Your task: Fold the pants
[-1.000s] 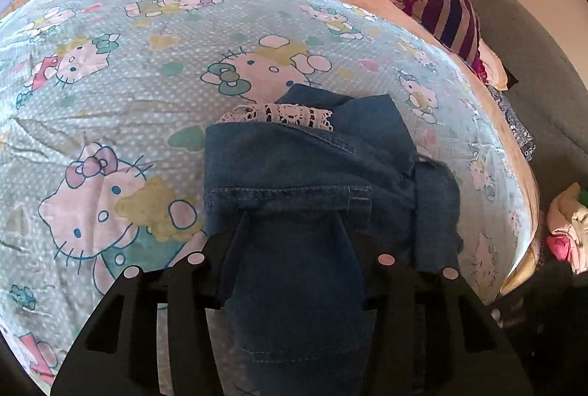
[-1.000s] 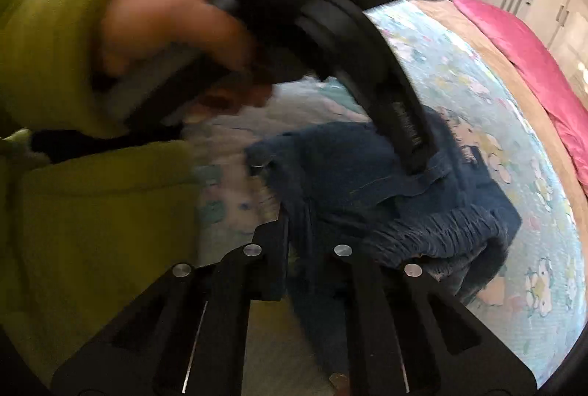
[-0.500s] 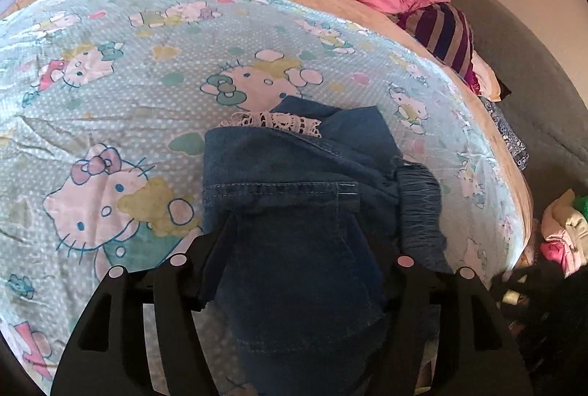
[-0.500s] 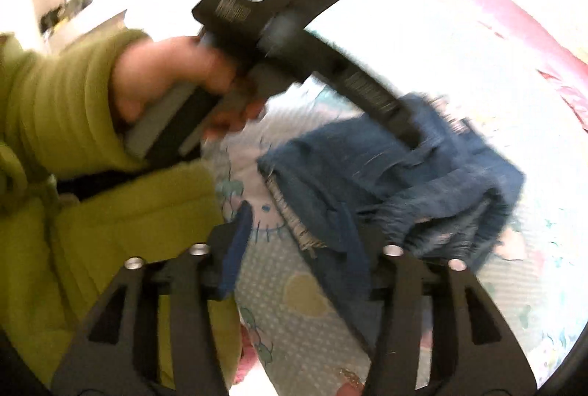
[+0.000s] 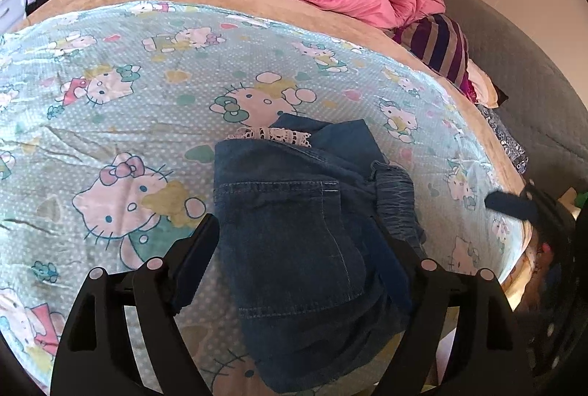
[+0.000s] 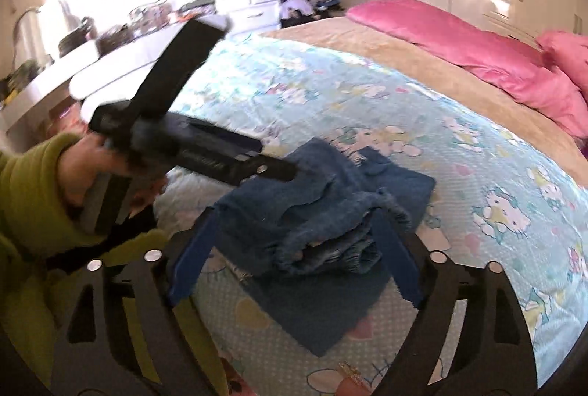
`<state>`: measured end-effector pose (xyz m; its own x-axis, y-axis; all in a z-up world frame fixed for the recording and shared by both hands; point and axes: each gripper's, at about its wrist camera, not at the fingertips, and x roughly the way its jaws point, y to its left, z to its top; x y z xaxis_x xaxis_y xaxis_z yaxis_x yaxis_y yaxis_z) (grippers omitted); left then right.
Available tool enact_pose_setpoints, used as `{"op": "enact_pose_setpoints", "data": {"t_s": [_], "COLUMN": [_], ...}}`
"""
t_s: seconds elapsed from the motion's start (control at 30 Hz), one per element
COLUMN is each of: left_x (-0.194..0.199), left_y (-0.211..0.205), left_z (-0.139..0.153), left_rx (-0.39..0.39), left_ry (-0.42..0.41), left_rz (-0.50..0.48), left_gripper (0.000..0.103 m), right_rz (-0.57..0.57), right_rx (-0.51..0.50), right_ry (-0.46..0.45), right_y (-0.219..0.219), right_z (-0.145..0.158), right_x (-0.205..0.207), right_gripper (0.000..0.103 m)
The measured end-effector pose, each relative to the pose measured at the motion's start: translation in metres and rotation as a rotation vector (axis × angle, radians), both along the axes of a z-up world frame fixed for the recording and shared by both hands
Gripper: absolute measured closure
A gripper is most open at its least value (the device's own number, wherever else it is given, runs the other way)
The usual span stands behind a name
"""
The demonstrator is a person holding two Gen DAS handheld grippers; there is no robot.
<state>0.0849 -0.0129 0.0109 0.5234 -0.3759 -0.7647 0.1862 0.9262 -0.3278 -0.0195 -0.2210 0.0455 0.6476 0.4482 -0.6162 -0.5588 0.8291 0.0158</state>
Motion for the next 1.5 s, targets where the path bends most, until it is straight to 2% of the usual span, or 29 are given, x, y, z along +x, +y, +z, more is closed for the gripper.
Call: {"op": "enact_pose_setpoints", "data": {"t_s": [0.23, 0.5, 0.63, 0.8, 0.97, 1.2, 1.23, 1.27, 1.3, 1.33, 1.4, 1.43, 1.5], "left_x": [-0.01, -0.01, -0.006, -0.001, 0.007, 0.017, 0.018, 0.019, 0.021, 0.021, 0.022, 0.021, 0.02], "left_y": [0.002, 0.011, 0.012, 0.01, 0.009, 0.005, 0.003, 0.003, 0.002, 0.002, 0.001, 0.002, 0.003], "left_z": [-0.001, -0.014, -0.022, -0.035, -0.046, -0.05, -0.05, -0.051, -0.052, -0.052, -0.051, -0.049, -0.044], "left_rx": [0.018, 0.012, 0.0, -0.013, -0.034, -0.039, -0.041, -0.044, -0.058, -0.068, -0.074, -0.077, -0.077], "left_ry": [-0.01, 0.026, 0.052, 0.087, 0.111, 0.107, 0.107, 0.108, 0.113, 0.115, 0.109, 0.102, 0.083], "left_rz": [0.013, 0.043, 0.047, 0.043, 0.046, 0.033, 0.028, 0.027, 0.023, 0.021, 0.021, 0.02, 0.024], "left_gripper": [0.023, 0.023, 0.023, 0.023, 0.023, 0.023, 0.023, 0.023, 0.027, 0.031, 0.051, 0.056, 0.074], "right_rz": [-0.117, -0.25, -0.31, -0.353, -0.323, -0.263, -0.258, -0.242, -0.232, -0.214, -0.2, -0.192, -0.172], "right_rx": [0.024, 0.065, 0.083, 0.147, 0.204, 0.237, 0.239, 0.248, 0.25, 0.256, 0.243, 0.241, 0.247], "right_ry": [0.021, 0.102, 0.186, 0.32, 0.409, 0.413, 0.412, 0.414, 0.414, 0.41, 0.387, 0.367, 0.332], "right_y": [-0.015, -0.039, -0.051, -0.065, -0.066, -0.058, -0.057, -0.054, -0.054, -0.051, -0.049, -0.047, -0.044], "right_z": [-0.003, -0.02, -0.037, -0.065, -0.089, -0.097, -0.098, -0.099, -0.099, -0.098, -0.094, -0.089, -0.08], "right_x": [0.015, 0.039, 0.057, 0.085, 0.106, 0.12, 0.121, 0.122, 0.123, 0.122, 0.119, 0.116, 0.113], "right_gripper": [0.021, 0.022, 0.031, 0.049, 0.051, 0.052, 0.053, 0.06, 0.069, 0.074, 0.082, 0.084, 0.088]}}
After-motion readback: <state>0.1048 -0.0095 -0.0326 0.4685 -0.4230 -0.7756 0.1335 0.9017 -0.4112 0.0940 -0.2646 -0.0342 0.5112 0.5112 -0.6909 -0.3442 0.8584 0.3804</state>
